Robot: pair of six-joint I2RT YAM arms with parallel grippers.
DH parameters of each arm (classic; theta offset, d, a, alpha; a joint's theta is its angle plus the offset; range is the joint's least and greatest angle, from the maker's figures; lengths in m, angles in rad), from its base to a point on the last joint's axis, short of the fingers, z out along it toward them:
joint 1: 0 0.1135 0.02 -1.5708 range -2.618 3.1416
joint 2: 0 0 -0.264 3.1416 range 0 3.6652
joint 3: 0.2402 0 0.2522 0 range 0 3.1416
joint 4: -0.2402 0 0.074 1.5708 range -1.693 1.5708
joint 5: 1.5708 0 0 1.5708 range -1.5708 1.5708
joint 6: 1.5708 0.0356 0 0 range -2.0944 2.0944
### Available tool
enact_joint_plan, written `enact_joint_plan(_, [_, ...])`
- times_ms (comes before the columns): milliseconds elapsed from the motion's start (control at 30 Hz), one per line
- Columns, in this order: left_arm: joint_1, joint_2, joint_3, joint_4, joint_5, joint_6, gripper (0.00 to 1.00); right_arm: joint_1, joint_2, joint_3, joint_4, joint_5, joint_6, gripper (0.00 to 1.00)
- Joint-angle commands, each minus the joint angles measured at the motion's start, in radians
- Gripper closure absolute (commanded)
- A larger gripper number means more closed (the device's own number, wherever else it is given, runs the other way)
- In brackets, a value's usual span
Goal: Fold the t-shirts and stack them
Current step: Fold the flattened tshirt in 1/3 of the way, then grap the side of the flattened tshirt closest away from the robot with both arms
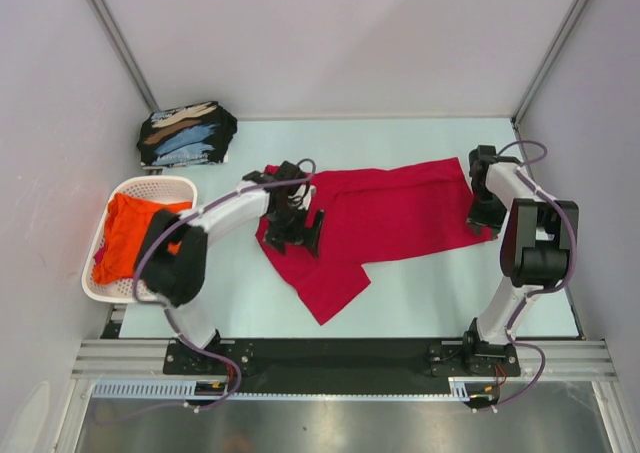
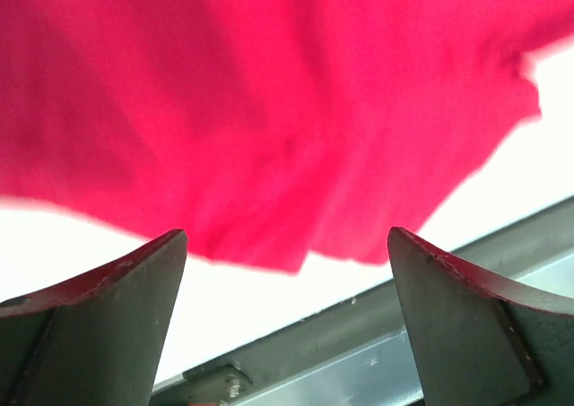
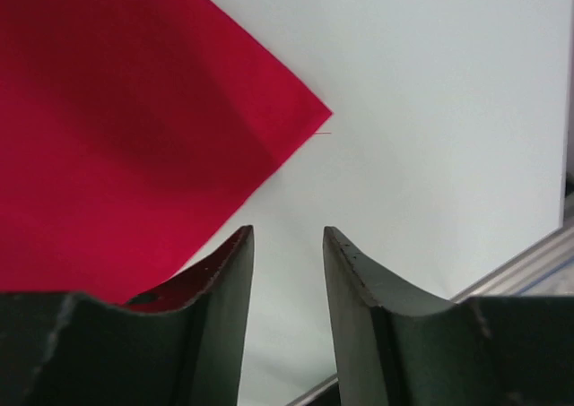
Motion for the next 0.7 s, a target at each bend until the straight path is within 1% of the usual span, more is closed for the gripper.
enact_joint_plan(0, [-0.006,-0.265,-0.170,0.001,-0.012,-0.079,0.00,-0.038,-0.068,0.031,0.033,-0.091,0.002,0.54])
enact_joint_plan(33, [0.000,-0.347,-0.200,0.005,-0.012,-0.101,0.00,-0.055,-0.101,0.018,0.044,-0.112,0.002,0.49])
enact_joint_plan(67, [0.012,-0.389,-0.252,0.011,-0.008,-0.122,0.00,-0.080,-0.120,-0.003,0.058,-0.135,0.005,0.48])
enact_joint_plan(100, [0.022,-0.430,-0.277,0.013,-0.003,-0.171,0.00,-0.132,-0.149,-0.025,0.089,-0.187,0.019,0.48])
enact_joint_plan(133, [0.038,-0.507,-0.300,0.019,0.003,-0.196,0.00,-0.166,-0.199,-0.080,0.112,-0.227,0.023,0.47])
enact_joint_plan(167, [0.048,-0.544,-0.348,0.039,0.029,-0.222,0.00,-0.199,-0.230,-0.109,0.160,-0.266,0.024,0.47])
enact_joint_plan(200, [0.060,-0.575,-0.378,0.057,0.049,-0.272,0.00,-0.260,-0.256,-0.135,0.179,-0.315,0.045,0.47])
enact_joint_plan(233, [0.081,-0.616,-0.438,0.103,0.072,-0.299,0.00,-0.288,-0.288,-0.184,0.199,-0.342,0.054,0.47])
enact_joint_plan(267, [0.087,-0.624,-0.470,0.135,0.124,-0.344,0.00,-0.314,-0.289,-0.200,0.210,-0.390,0.072,0.46])
enact_joint_plan(300, [0.094,-0.617,-0.500,0.167,0.144,-0.354,0.00,-0.359,-0.290,-0.222,0.222,-0.405,0.100,0.47])
enact_joint_plan(367, [0.095,-0.584,-0.526,0.183,0.170,-0.345,0.00,-0.406,-0.296,-0.298,0.276,-0.537,0.138,0.47])
enact_joint_plan(400, [0.101,-0.545,-0.526,0.182,0.175,-0.345,0.00,-0.449,-0.302,-0.318,0.291,-0.569,0.167,0.47])
enact_joint_plan(433, [0.103,-0.531,-0.538,0.224,0.196,-0.348,0.00,-0.471,-0.311,-0.353,0.316,-0.597,0.175,0.46])
enact_joint_plan(467, [0.106,-0.517,-0.544,0.252,0.250,-0.362,0.00,-0.485,-0.316,-0.367,0.328,-0.628,0.178,0.47])
enact_joint_plan(500, [0.104,-0.488,-0.547,0.272,0.265,-0.369,0.00,-0.506,-0.316,-0.376,0.339,-0.637,0.180,0.46])
enact_joint_plan(533, [0.107,-0.472,-0.552,0.312,0.288,-0.372,0.00,-0.514,-0.313,-0.393,0.365,-0.649,0.182,0.46])
enact_joint_plan(600, [0.106,-0.430,-0.550,0.332,0.302,-0.385,0.00,-0.522,-0.301,-0.405,0.399,-0.703,0.186,0.46])
enact_joint_plan(667, [0.106,-0.411,-0.558,0.373,0.298,-0.411,0.00,-0.523,-0.286,-0.413,0.442,-0.749,0.192,0.46])
